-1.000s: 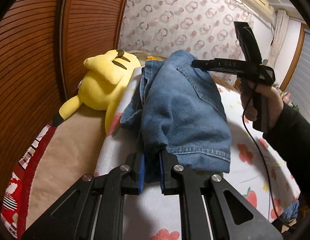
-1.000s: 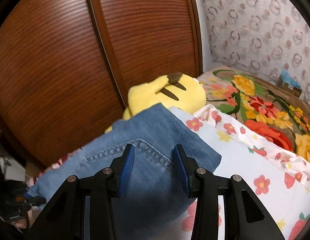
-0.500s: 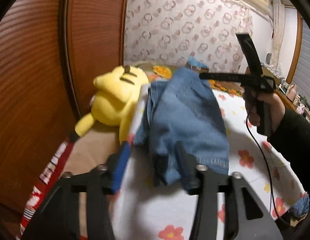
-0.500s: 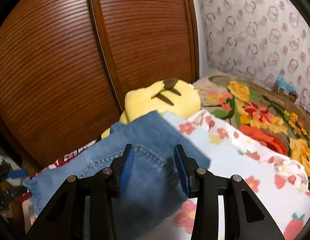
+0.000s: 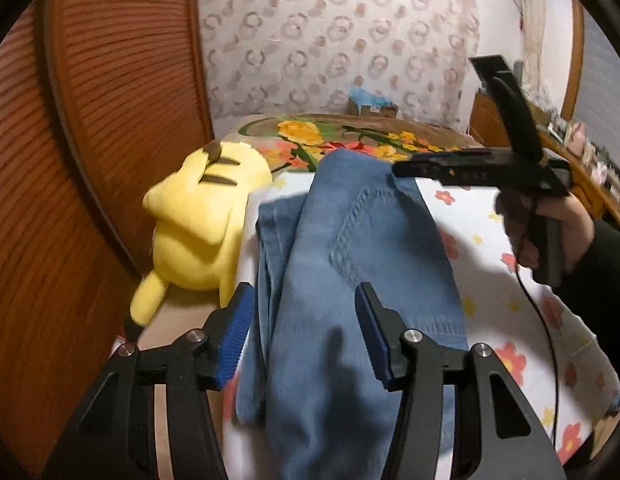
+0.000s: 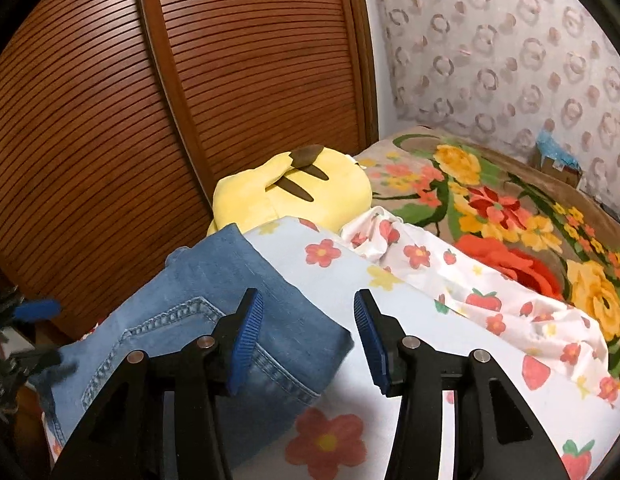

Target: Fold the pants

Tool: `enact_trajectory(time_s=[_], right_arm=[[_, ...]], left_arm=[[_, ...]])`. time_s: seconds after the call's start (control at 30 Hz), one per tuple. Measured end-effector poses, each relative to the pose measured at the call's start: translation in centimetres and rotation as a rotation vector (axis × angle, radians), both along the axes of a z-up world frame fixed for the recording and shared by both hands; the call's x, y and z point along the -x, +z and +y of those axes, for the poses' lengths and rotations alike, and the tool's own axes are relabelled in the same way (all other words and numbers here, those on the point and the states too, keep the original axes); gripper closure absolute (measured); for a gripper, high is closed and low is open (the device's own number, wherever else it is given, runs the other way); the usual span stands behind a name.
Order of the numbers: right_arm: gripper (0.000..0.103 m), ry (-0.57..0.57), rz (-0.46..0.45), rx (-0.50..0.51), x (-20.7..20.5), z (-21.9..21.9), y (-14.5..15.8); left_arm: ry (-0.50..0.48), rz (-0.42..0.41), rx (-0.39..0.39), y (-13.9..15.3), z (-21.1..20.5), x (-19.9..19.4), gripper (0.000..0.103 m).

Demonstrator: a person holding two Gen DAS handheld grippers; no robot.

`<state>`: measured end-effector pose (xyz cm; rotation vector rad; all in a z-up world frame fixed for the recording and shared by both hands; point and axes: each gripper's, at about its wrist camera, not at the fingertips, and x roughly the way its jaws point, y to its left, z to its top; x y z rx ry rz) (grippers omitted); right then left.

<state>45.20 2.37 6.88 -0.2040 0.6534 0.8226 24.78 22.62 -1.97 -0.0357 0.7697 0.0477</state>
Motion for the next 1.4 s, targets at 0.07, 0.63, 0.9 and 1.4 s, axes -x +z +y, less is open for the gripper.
enact_trajectory(time_s=[0.07, 0.63, 0.9, 1.4], right_arm=[[0.053, 0.001, 0.005, -0.011, 0.1, -0.9, 0.1], [0.053, 0.050, 0.035, -0.060, 0.7, -2.2, -0.2], [0.053, 0.069, 0.054, -0.053, 0.7, -1.4, -1.1], [0.054, 0.165, 0.009, -0.072, 2.8, 0.0, -0.5]], left_arm=[[-0.021, -0.003, 0.010, 0.6, 0.1, -1.7, 0.049], [-0.157, 0.178, 0.062, -2.5, -0.1, -15.6, 0.050], [-0.180, 0.122, 0.060, -1.1, -1.2, -13.7, 0.091], [-0.016, 0.111, 0.051, -2.5, 3.1, -9.9, 0.088]])
